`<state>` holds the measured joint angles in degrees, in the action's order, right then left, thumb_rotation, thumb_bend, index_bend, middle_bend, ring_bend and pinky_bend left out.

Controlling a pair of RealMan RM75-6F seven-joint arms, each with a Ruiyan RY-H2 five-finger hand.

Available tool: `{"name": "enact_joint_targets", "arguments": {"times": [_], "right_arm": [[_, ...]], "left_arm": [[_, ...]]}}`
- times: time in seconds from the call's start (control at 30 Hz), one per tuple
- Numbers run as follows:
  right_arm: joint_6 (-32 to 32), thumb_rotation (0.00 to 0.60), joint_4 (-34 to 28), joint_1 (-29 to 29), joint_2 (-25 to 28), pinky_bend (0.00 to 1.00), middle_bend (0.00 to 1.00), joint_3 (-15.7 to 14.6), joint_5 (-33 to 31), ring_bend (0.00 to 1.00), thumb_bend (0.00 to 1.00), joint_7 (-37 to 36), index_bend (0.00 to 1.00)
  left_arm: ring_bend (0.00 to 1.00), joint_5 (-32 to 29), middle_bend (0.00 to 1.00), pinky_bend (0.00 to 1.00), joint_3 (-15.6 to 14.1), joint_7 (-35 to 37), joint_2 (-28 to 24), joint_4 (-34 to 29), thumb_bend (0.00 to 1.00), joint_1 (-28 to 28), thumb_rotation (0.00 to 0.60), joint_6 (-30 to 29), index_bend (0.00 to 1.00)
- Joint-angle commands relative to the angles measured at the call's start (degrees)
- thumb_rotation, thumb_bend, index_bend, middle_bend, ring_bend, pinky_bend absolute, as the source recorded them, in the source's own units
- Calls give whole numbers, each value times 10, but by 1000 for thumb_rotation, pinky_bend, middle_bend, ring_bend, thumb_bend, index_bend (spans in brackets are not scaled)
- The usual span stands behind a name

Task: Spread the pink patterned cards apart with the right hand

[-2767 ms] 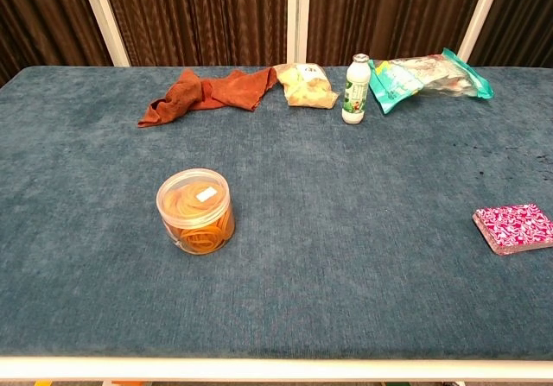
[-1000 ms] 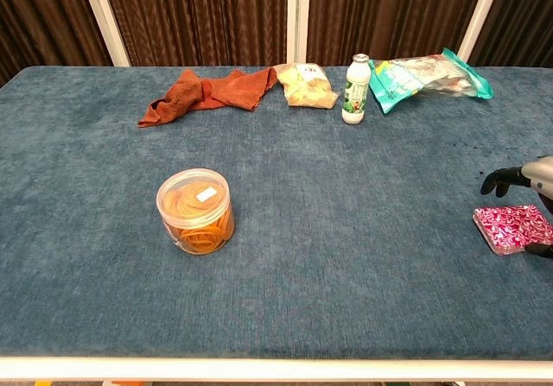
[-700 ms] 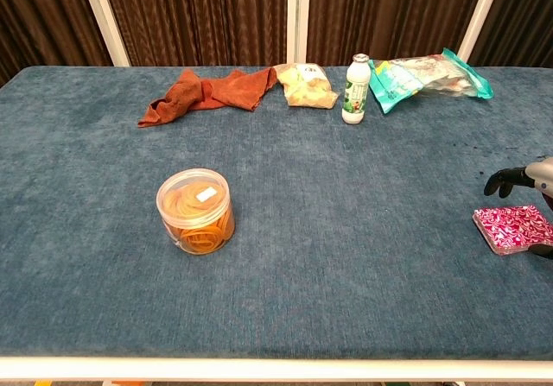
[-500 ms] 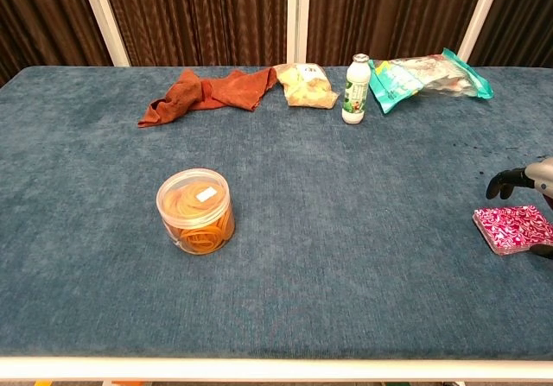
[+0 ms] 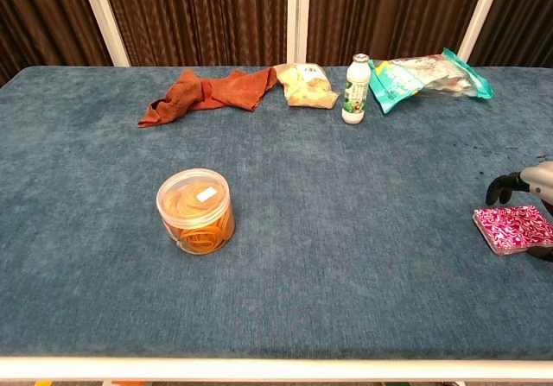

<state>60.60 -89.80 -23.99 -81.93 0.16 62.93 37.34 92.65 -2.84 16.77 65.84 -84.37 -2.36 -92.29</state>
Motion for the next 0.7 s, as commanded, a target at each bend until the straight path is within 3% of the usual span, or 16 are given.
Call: {"name": "enact_joint_targets", "arguments": {"times": [0.03,0.7], "right_arm": [[0,600,0,-1,0,787,275,0,0,651,167,-2,286],[7,600,1,-7,-3,787,328,-3,-4,651,196,3,354]], "left_arm": [[0,0,77,80,1,0,0,-1,143,1,600,1,105],[0,-6,77,80,1,0,-1,-2,143,-1,600,3,105]]}}
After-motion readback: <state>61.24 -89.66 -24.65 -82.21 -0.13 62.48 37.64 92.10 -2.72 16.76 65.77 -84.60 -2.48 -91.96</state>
